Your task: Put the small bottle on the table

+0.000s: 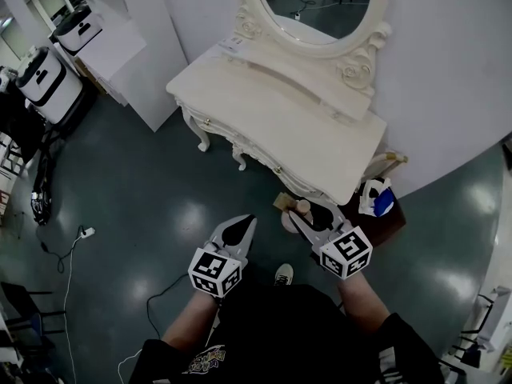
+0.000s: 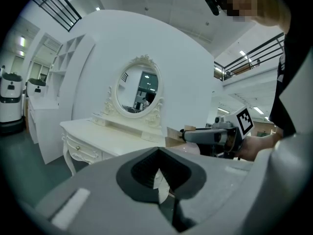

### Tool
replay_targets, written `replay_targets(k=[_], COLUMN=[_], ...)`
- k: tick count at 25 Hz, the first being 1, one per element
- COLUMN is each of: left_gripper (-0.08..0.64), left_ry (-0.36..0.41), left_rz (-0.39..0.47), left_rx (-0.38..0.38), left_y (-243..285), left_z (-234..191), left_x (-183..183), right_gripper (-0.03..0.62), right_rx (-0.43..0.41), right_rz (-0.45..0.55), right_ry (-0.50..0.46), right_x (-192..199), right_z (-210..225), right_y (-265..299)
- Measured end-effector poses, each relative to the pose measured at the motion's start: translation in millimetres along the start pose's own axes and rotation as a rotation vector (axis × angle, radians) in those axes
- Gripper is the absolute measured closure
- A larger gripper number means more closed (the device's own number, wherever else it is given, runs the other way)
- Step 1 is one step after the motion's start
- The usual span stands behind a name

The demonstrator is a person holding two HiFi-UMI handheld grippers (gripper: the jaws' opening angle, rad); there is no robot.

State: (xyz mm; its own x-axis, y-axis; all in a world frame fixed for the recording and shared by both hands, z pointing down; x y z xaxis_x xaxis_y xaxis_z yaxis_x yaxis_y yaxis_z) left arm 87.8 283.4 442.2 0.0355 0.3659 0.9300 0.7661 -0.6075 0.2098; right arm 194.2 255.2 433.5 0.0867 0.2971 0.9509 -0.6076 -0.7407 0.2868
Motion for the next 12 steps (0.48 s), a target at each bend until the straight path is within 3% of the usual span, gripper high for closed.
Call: replay_targets(k=[12], left_gripper=[0.560], left_ry=[-0.005], left_rz=[-0.003], left_rx=[0.016], left_y=[0], left_z=[-29], left_x=[-11], right_gripper=[0.426], right_rx=[0.016], right_rz=[-0.015], right_ry=[0.004], right_x=[-8], right_z=[-2], right_y=[27])
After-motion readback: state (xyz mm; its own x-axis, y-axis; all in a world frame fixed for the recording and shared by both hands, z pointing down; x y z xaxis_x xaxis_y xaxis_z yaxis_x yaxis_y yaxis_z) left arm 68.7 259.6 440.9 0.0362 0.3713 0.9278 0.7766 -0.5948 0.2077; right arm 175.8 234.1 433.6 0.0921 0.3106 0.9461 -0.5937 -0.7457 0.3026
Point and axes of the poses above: the fingertips, and each gripper's own axes: y forward along the fingers, z to its right, x out of its underside, the point moved 1 cm from there along -y, backward along the fingers, and after that the axes turned 12 degrees about x, right-handed, at the moved point
